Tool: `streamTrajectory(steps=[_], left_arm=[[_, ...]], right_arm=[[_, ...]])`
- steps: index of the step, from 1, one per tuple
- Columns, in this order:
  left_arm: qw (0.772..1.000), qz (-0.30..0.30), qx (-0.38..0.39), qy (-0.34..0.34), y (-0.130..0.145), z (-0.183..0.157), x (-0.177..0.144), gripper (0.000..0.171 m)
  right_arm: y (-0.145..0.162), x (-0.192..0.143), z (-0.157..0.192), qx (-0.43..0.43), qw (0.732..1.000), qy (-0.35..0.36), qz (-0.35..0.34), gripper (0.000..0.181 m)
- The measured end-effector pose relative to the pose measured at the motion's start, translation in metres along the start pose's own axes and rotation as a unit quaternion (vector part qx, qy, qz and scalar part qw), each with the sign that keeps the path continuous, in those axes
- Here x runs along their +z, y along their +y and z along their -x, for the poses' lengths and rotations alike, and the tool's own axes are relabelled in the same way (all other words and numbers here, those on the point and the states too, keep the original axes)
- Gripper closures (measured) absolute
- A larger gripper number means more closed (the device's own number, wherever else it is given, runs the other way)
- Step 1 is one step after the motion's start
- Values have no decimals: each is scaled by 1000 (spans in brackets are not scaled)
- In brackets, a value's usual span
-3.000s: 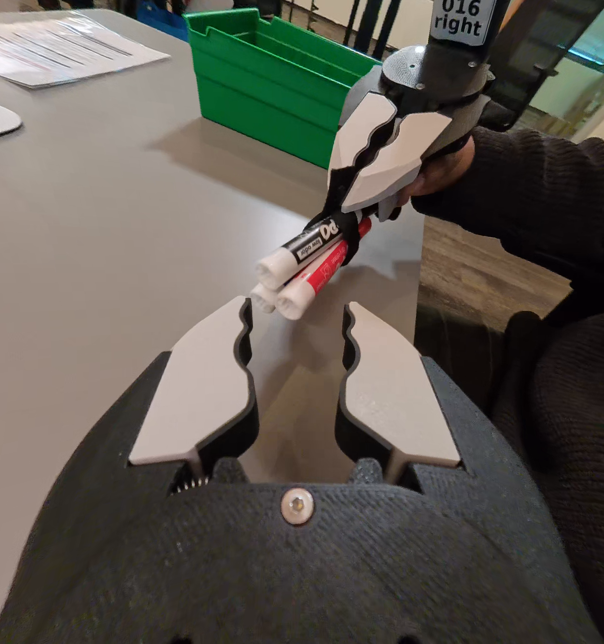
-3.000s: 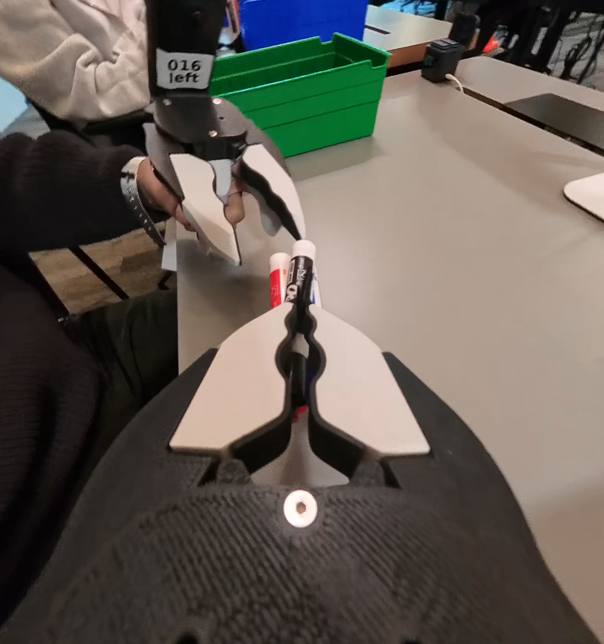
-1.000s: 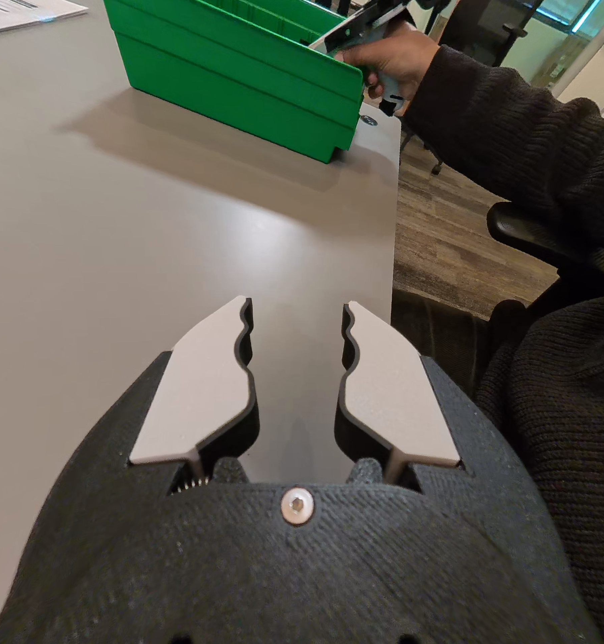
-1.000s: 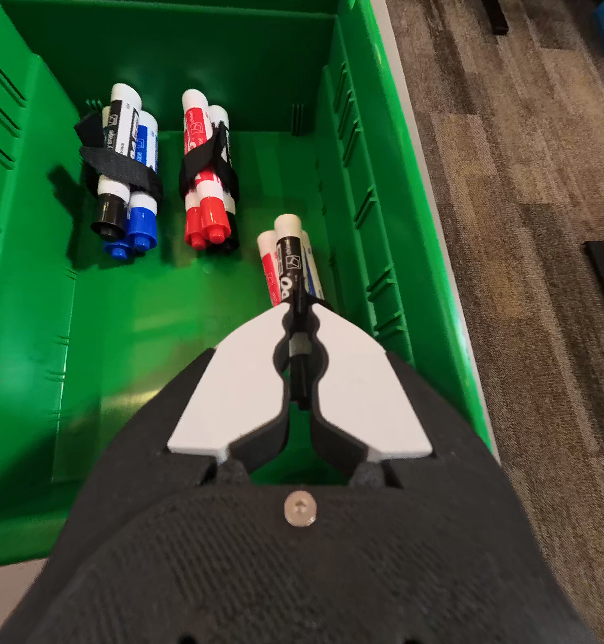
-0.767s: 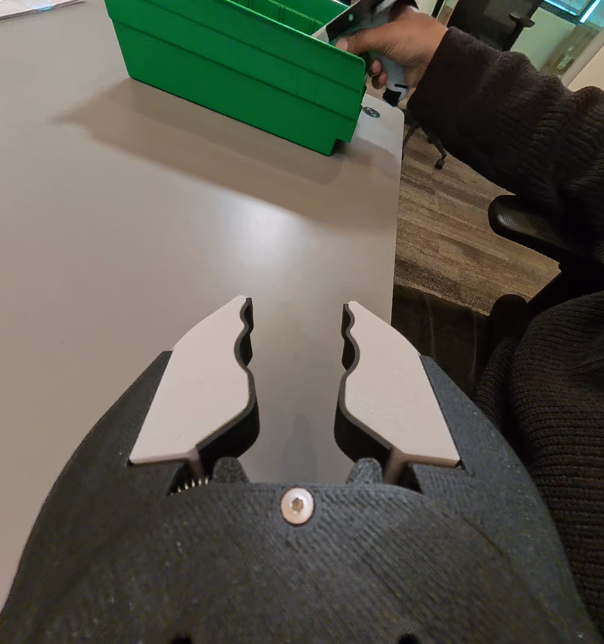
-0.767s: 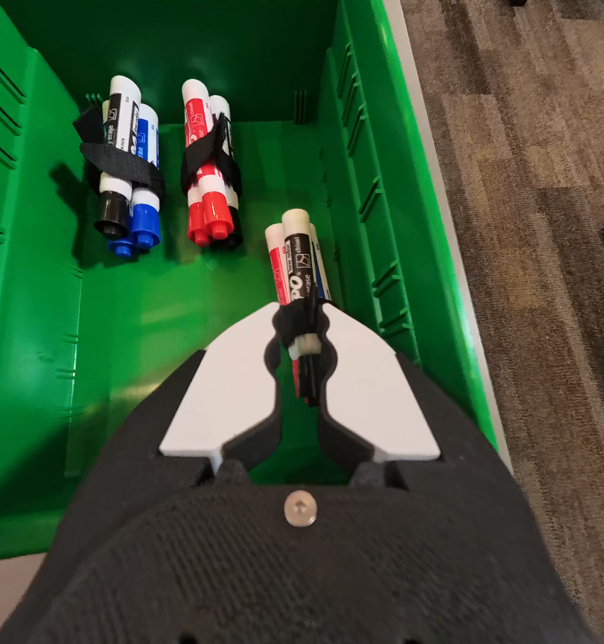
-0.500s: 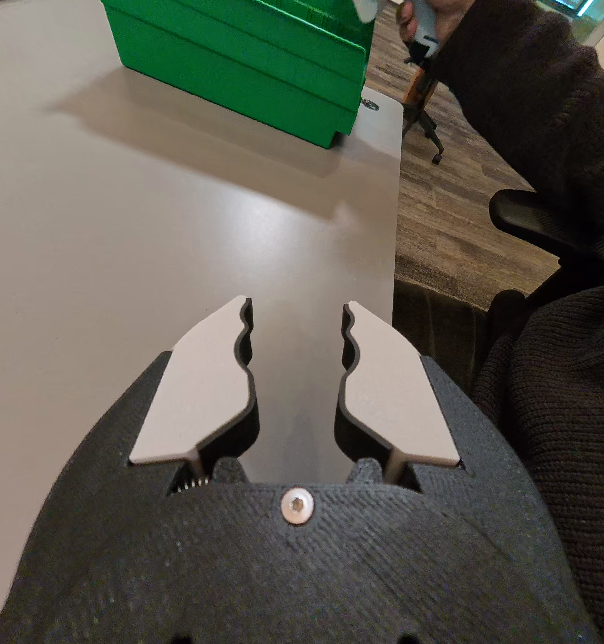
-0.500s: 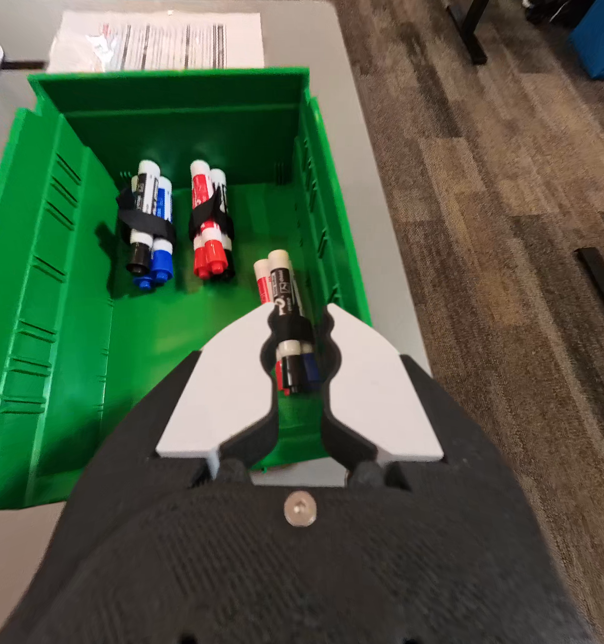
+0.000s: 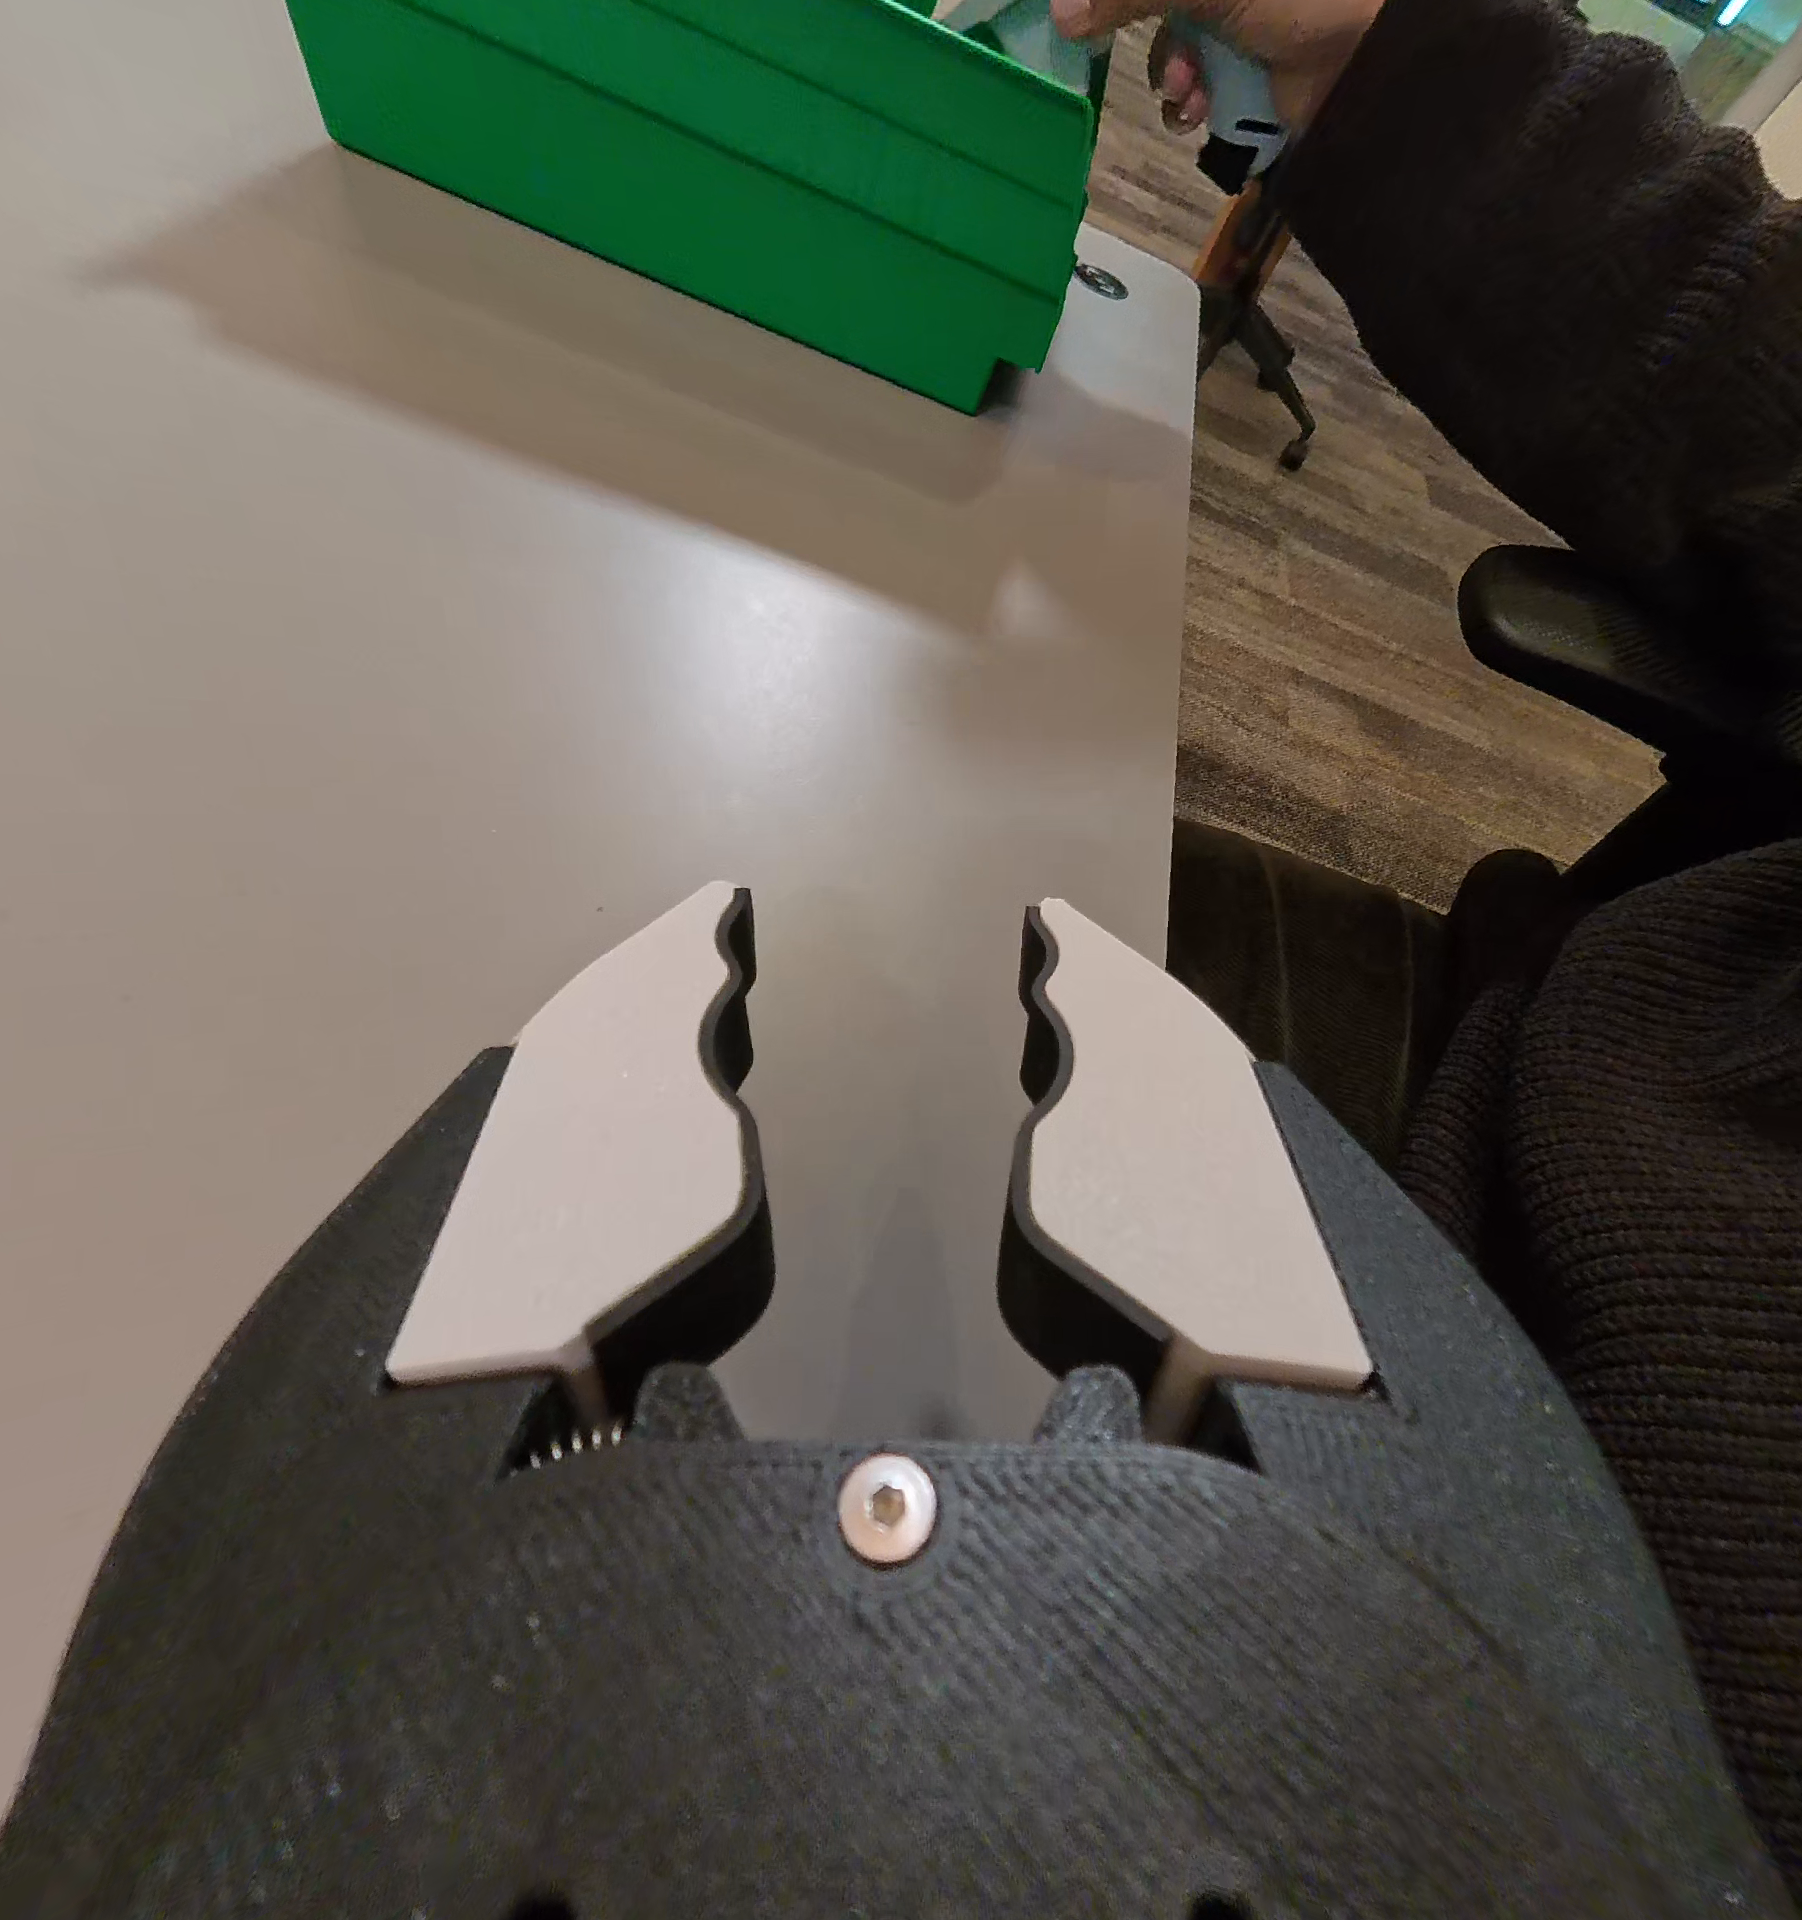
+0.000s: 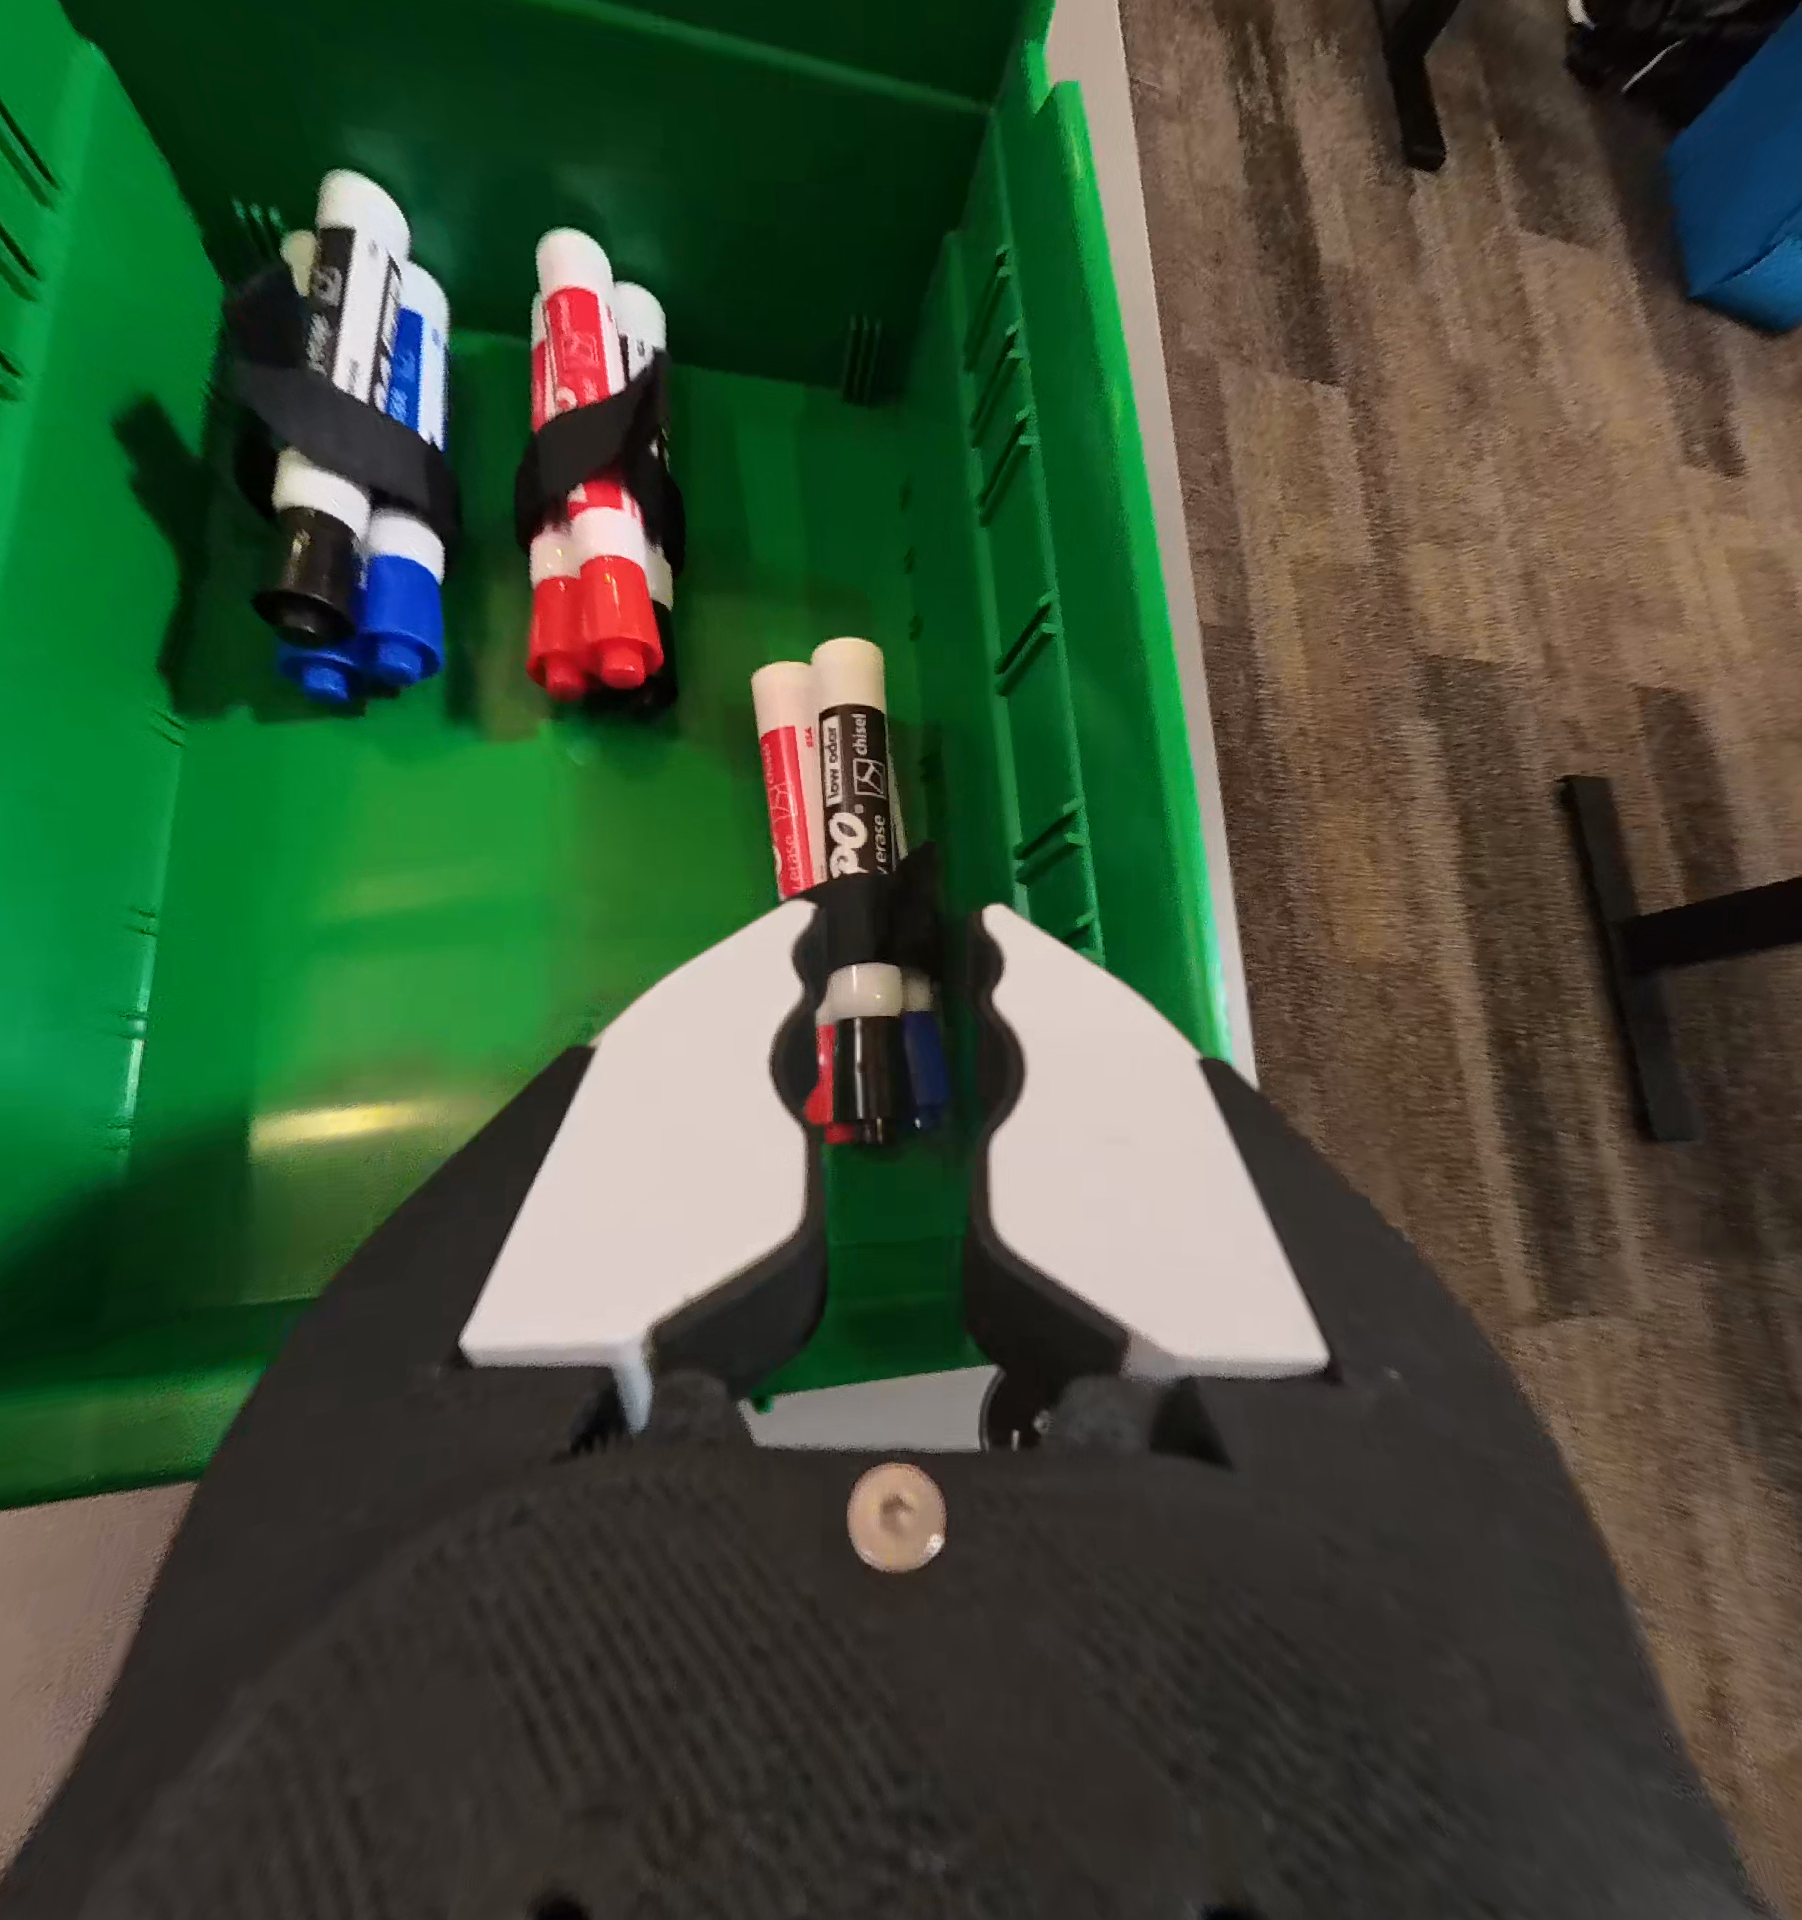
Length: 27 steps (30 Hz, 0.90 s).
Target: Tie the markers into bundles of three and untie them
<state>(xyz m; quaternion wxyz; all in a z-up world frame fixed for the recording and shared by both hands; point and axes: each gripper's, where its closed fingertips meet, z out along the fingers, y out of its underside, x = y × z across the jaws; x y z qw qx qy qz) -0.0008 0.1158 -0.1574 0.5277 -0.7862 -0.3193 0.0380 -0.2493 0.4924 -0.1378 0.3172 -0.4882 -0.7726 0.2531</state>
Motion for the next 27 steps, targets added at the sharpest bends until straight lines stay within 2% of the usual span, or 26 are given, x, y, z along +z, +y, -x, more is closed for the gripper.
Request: streamTrajectory(steps=[3,5,7,10,11,14,19,22,27], left_arm=[[1000,1,-3,-3,1,0,0,121],[1000,-1,-8,-2,2,-1,0,121],[1000,0,-11,3,4,-2,1,121],[1000,2,-17,17,5,-4,4,121],[999,0,-22,25,4,-6,5,121],[998,-3,-35,46,3,-12,7,121],[997,-1,-44,63,1,-16,10,120],[996,-3,-51,71,0,-16,10,120],[995,-9,-65,77,-1,-16,7,120]], right_arm=[[-3,-1,-4,-21,1000,7,8,153],[-20,-11,-3,-14,999,-36,-15,154],[-38,-24,0,-11,994,-107,-20,151],[-38,-31,6,-25,975,-207,78,144],[-34,-29,3,-35,969,-213,117,144],[-21,-18,3,-57,948,-223,217,144],[4,5,3,-106,917,-182,339,142],[12,14,6,-128,903,-159,378,144],[14,26,11,-136,899,-144,391,162]])
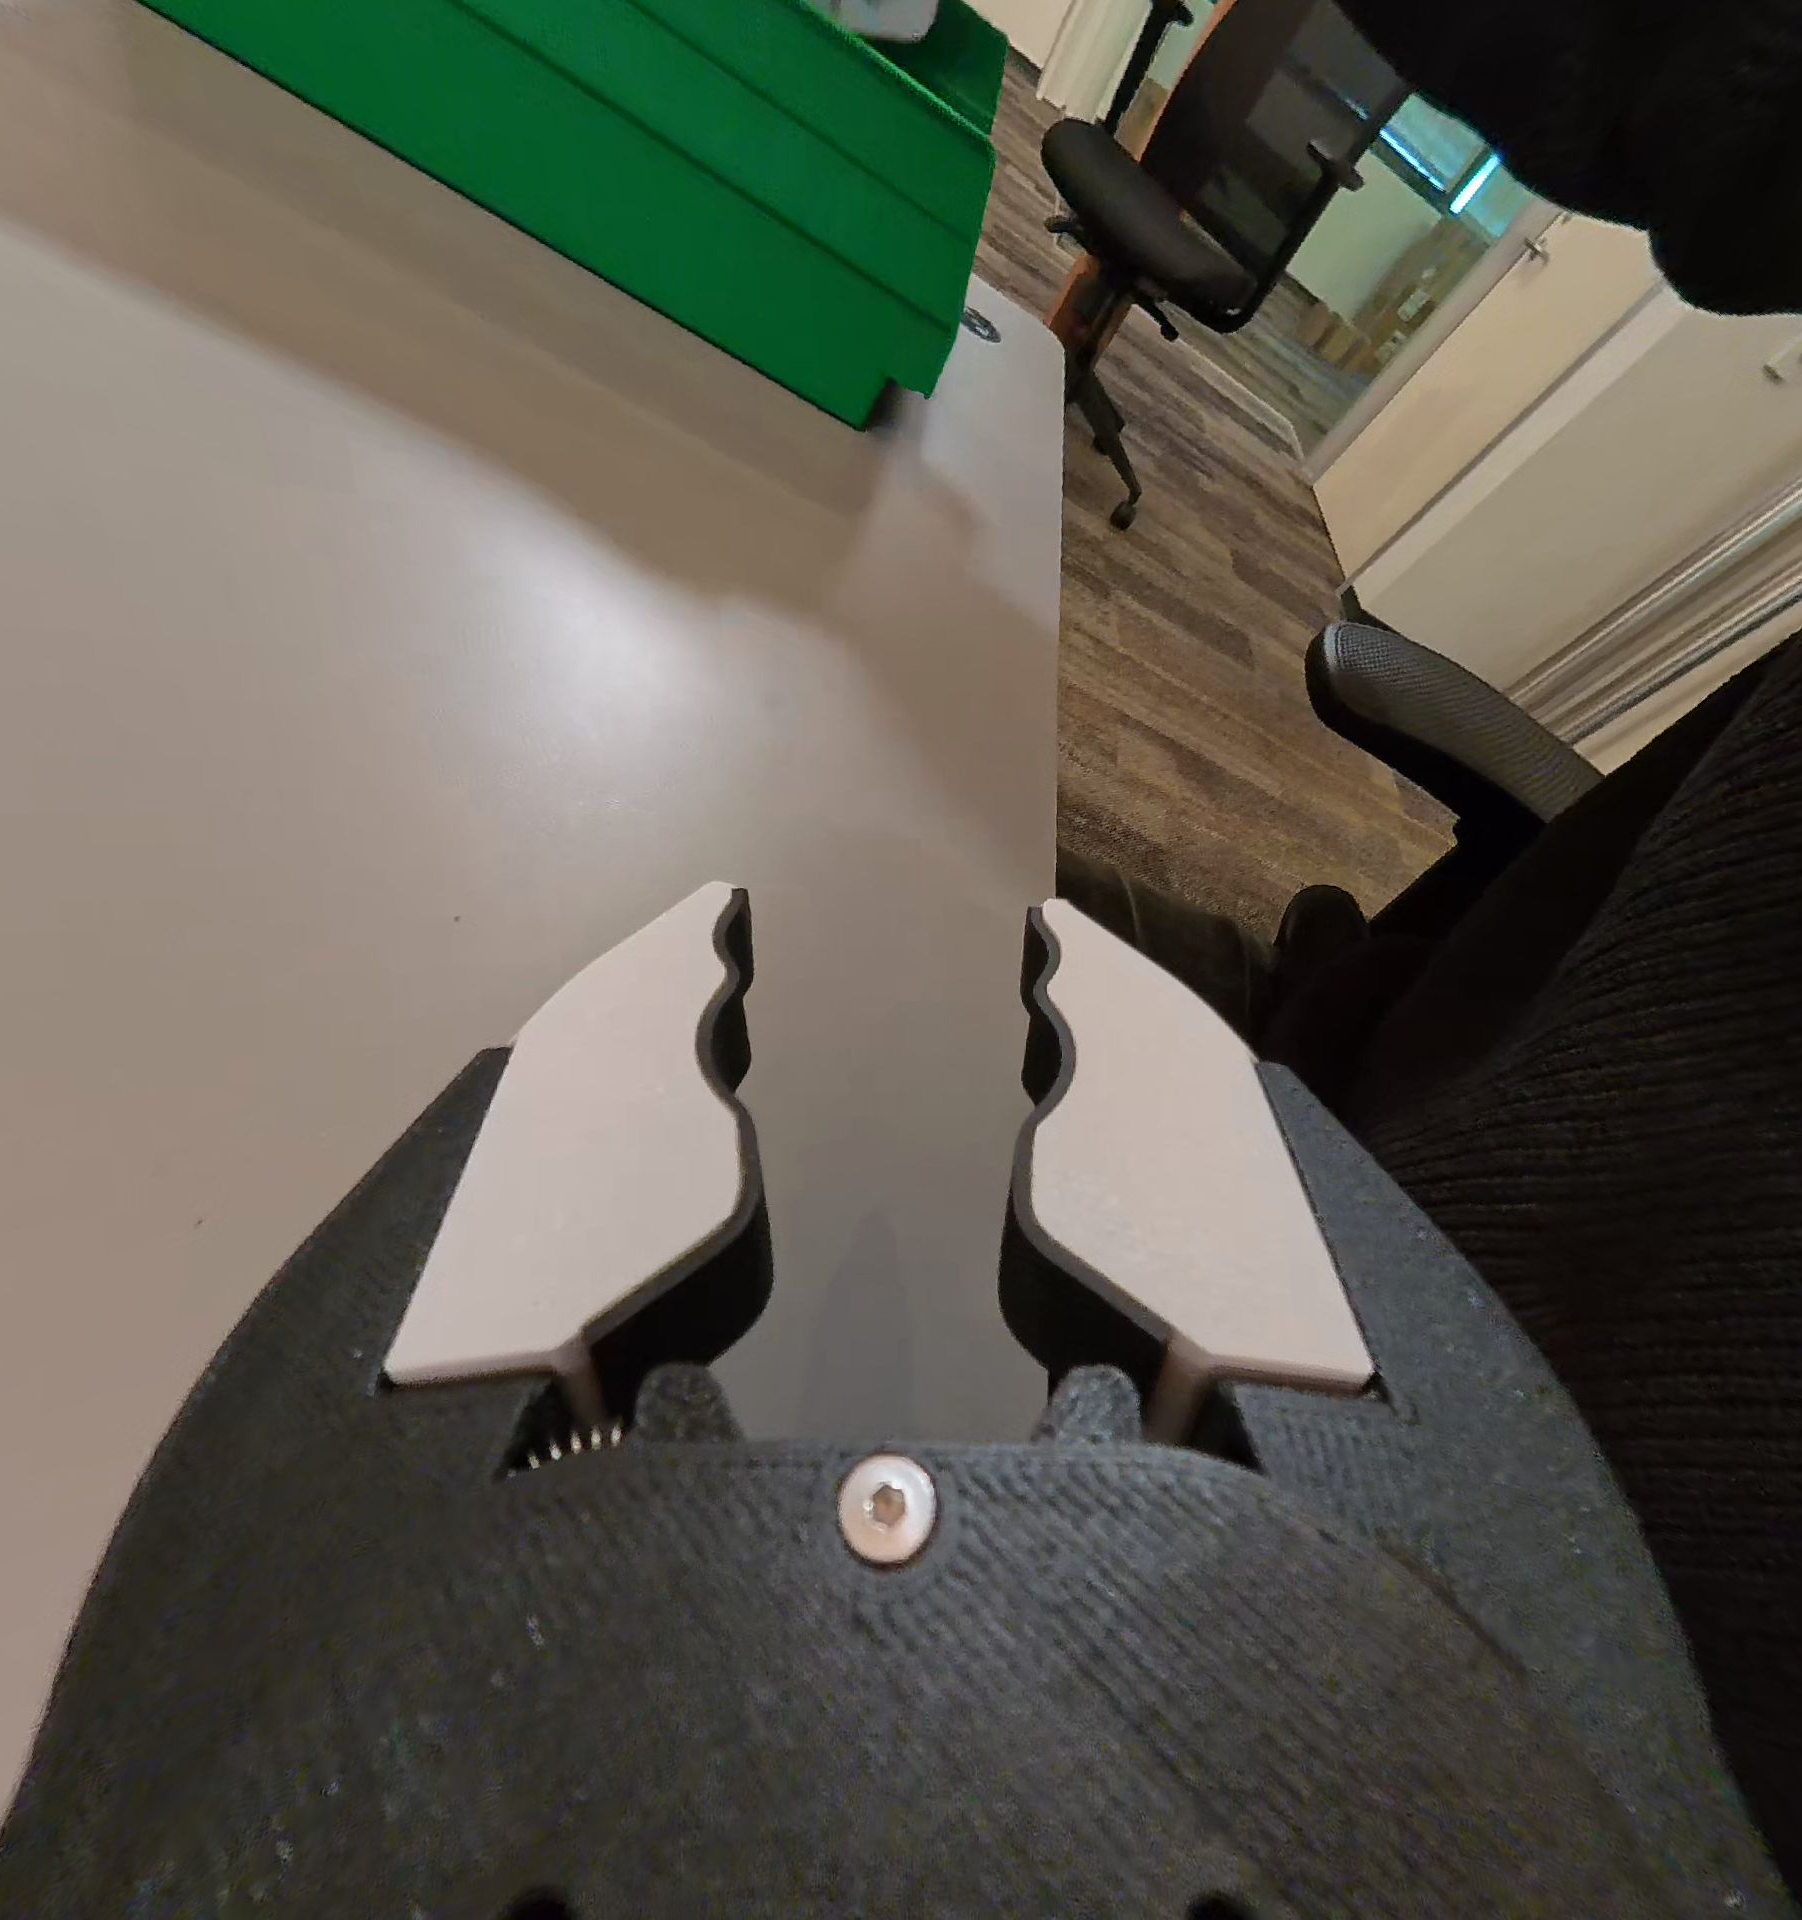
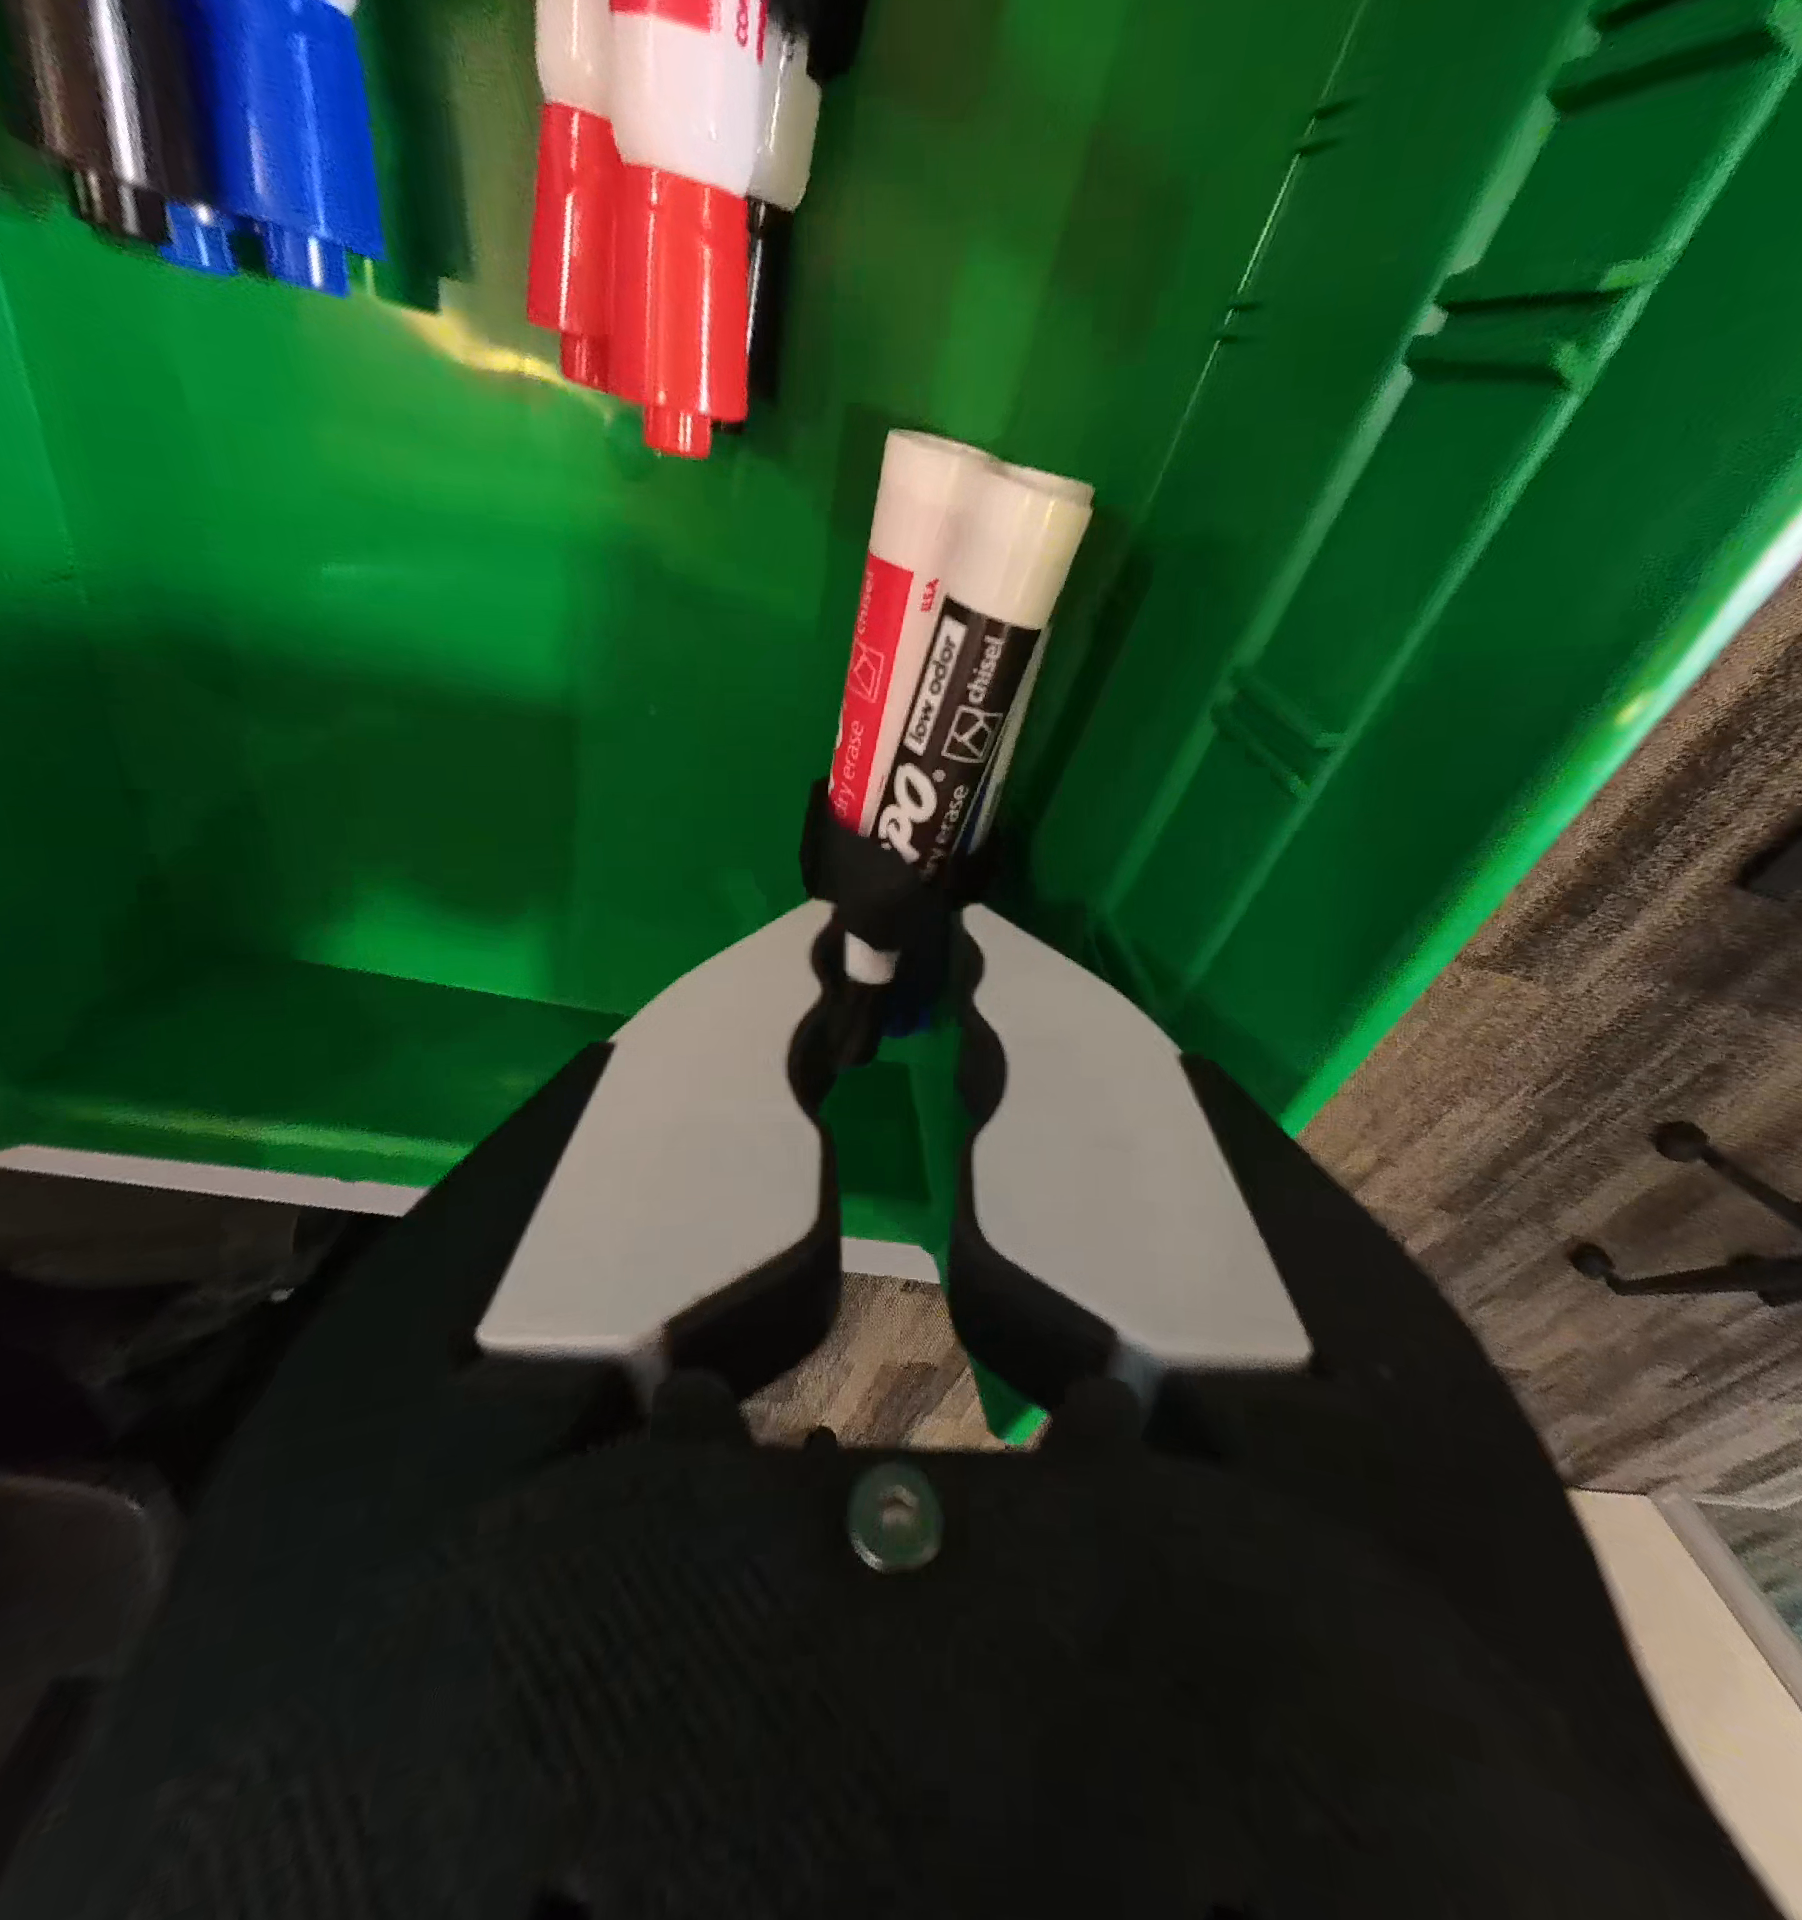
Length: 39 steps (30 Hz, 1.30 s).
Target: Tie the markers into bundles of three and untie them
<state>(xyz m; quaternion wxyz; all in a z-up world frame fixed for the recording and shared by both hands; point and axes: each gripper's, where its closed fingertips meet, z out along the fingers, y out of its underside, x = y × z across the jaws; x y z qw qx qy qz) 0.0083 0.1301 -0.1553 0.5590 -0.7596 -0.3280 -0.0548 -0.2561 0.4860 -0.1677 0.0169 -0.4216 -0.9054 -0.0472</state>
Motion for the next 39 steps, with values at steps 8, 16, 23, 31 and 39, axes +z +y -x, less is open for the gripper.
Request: streamTrajectory(steps=[8,16,23,31,39], left_arm=[[1000,0,-7,-5,0,3,-2,120],[1000,5,-8,-6,2,3,0,120],[1000,9,-4,-8,3,3,2,120],[1000,10,-7,-9,4,5,3,120],[1000,18,-2,-11,5,5,5,121]], right_arm=[[-2,3,1,7,999,-33,4,176],[3,1,-1,13,999,-28,-10,177],[3,0,-1,1,1000,-4,-17,175],[4,-11,-4,7,999,-1,-32,160],[-38,-95,55,-2,956,-60,-286,158]])
